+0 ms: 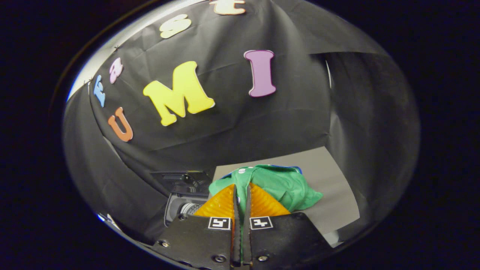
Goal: Put the clothes into the washing machine and then close the washing machine lid.
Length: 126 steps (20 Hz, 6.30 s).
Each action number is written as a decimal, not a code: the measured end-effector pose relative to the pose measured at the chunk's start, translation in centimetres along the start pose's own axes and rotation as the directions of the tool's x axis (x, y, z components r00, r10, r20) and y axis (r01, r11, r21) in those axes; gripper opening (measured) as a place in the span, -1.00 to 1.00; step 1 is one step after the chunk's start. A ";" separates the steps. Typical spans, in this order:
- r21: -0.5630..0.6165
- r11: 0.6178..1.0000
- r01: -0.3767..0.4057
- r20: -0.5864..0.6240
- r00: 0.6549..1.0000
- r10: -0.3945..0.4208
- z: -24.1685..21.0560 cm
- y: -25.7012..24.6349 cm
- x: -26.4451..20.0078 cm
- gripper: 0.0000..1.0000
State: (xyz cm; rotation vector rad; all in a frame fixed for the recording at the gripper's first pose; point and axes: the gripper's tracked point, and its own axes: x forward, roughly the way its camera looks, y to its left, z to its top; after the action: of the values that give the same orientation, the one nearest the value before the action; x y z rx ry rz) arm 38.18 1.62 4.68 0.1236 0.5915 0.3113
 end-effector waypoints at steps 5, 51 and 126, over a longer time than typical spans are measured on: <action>-0.037 0.999 -0.038 0.014 0.999 0.038 1.5 2.6 0.5 -0.89; -0.028 0.967 -0.252 -0.223 0.945 0.239 -17.1 29.5 22.7 -0.89; -0.135 0.977 -0.166 -0.046 0.986 0.161 -2.9 36.1 31.4 1.00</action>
State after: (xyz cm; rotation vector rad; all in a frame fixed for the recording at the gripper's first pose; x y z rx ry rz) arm 52.06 45.99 -7.00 0.0328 0.5931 0.5141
